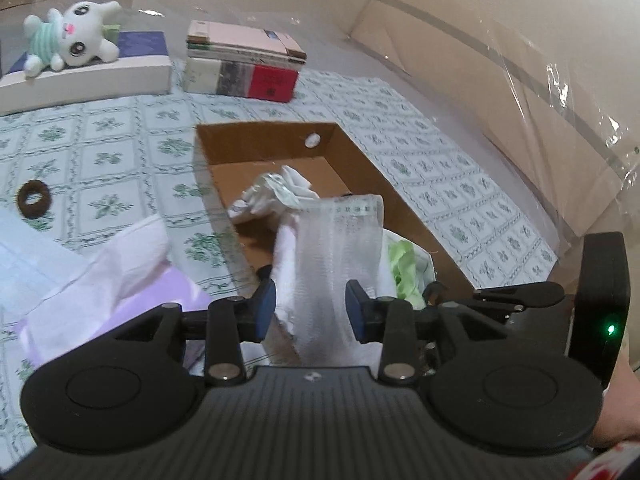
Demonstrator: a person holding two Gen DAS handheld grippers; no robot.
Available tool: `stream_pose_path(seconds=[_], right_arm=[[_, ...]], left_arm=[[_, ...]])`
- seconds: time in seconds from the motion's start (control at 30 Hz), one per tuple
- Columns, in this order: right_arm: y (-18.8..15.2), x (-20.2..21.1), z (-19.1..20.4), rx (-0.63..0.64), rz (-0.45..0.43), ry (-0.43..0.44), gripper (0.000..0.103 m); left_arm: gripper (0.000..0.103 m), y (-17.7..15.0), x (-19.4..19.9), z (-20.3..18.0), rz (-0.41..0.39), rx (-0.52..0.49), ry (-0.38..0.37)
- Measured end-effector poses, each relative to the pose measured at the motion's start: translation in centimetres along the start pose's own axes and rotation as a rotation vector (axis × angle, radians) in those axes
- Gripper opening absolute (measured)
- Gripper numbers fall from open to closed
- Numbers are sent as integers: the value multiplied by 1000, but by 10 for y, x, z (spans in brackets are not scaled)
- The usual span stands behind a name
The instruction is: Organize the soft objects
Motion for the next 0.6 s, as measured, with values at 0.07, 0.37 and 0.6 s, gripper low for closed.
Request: stream_pose_path(seconds=[0.07,0.37,0.6], right_arm=[[0,9,1,7,-12,-12,12],[-11,60,6,-57,-103,-62,53],[-24,107,25,-269,-211,-74,53]], left_arm=[[35,0,10,3,-11,8,-1],[36,-15,47,17,-43,30,13],[43,-35,76,27,-74,9,45]])
Point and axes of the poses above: each gripper's, at about its wrist camera, not at the fingertips, and x roughly against the way its jaws point, z to its left, y to its top, the point moved 10 cm from there along -x, roughly the way its jaws point, and after that the axes turned 10 degrees about x, right-handed, at the moved point
